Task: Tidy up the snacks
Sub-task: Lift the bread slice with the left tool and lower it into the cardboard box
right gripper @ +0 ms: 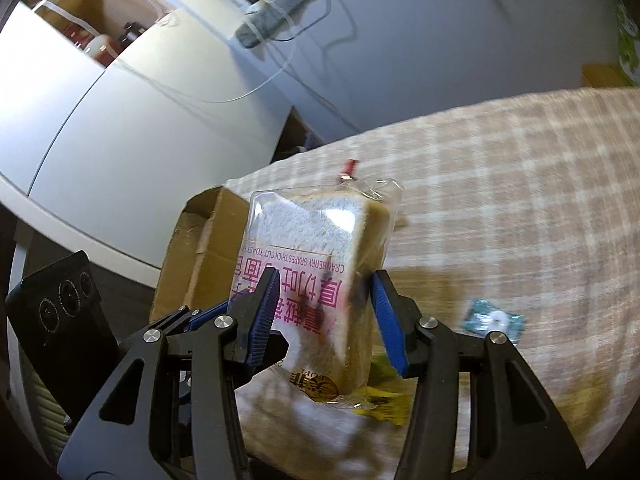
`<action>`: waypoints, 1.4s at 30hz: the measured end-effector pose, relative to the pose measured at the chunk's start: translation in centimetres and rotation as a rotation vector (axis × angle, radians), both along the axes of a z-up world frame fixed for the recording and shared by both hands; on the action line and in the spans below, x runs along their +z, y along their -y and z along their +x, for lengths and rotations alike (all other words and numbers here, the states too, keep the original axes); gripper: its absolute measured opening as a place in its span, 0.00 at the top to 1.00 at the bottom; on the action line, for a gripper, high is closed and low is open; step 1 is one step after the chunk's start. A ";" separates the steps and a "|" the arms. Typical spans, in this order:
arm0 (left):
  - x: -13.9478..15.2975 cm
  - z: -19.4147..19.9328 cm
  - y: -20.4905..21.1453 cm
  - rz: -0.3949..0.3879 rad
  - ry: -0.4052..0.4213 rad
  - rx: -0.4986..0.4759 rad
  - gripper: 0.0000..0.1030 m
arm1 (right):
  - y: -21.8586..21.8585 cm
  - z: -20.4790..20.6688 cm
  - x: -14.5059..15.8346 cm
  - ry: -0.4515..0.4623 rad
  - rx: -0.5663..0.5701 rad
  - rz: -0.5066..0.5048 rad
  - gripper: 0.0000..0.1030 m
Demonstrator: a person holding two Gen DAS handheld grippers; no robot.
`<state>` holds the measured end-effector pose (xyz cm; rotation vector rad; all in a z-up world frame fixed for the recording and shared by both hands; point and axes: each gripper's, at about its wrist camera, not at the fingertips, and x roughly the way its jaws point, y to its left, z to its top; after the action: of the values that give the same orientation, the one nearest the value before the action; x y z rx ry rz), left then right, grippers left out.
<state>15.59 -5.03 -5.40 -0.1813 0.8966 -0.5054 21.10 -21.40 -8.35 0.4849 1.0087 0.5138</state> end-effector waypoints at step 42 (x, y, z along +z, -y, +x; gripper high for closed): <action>-2.0 -7.2 -22.2 -0.014 -0.024 0.468 0.53 | -29.8 -0.4 -0.3 0.027 0.435 -0.097 0.51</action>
<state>8.41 17.16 -7.43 -0.3988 0.8404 -0.0746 20.74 8.37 -8.64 0.1680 1.1116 0.8512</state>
